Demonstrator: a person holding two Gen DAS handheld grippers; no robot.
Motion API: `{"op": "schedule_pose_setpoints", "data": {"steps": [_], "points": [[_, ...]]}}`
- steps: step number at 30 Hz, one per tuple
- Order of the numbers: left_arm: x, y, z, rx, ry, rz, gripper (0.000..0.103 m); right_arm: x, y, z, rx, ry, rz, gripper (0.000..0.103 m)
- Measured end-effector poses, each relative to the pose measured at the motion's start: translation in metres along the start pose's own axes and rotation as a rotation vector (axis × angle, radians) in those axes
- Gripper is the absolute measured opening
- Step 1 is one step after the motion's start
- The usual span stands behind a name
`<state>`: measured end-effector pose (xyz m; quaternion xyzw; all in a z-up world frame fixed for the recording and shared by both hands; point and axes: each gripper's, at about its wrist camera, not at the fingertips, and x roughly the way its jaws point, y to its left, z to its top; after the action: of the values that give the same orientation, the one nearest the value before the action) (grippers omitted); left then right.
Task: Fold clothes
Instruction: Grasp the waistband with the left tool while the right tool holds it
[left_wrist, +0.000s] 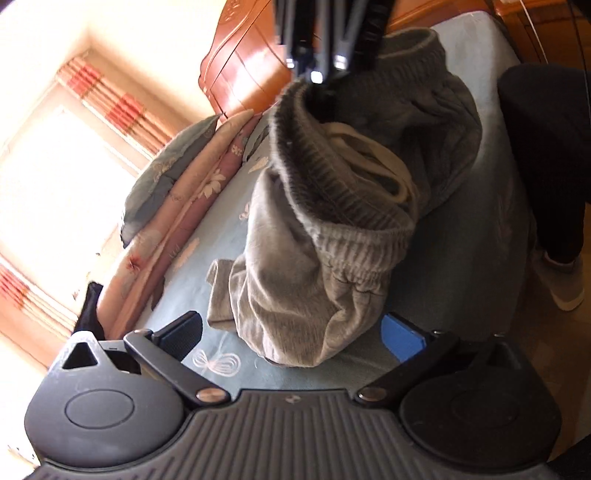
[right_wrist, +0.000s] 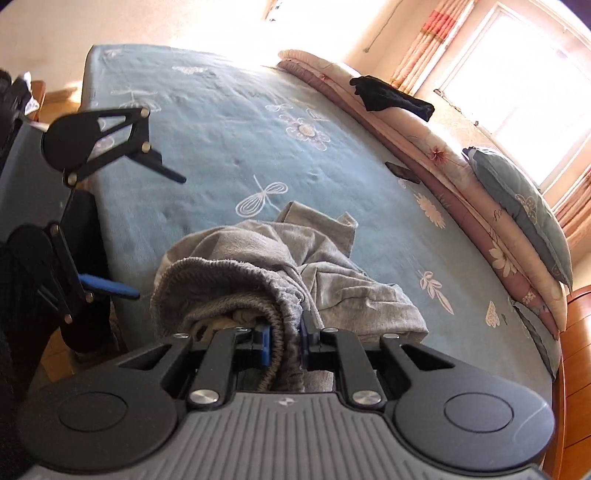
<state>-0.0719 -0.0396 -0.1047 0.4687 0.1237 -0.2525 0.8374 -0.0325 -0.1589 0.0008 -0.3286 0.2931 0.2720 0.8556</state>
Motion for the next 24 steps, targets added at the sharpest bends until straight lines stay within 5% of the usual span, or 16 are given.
{"op": "schedule_pose_setpoints", "data": {"steps": [5,11,15,16,21,24], "points": [[0.003,-0.018,0.011,0.046,-0.118,0.012,0.102,-0.020,-0.012,0.016,0.043,-0.051,-0.009,0.017],[0.013,0.004,0.020,-0.022,-0.180,0.182,0.100,-0.033,-0.015,0.023,0.035,-0.059,-0.034,0.017],[0.001,0.050,0.013,-0.191,-0.208,0.340,0.097,-0.037,-0.018,0.014,0.060,-0.042,-0.050,0.017],[-0.002,0.059,0.010,-0.267,-0.220,0.309,0.097,-0.038,-0.019,0.013,0.068,-0.042,-0.044,0.017],[0.008,0.040,0.009,-0.049,-0.246,0.170,0.097,-0.036,-0.018,0.015,0.060,-0.036,-0.034,0.018],[0.016,0.036,0.014,-0.038,-0.260,0.087,0.096,-0.035,-0.012,0.017,0.028,-0.033,-0.039,0.018]]}}
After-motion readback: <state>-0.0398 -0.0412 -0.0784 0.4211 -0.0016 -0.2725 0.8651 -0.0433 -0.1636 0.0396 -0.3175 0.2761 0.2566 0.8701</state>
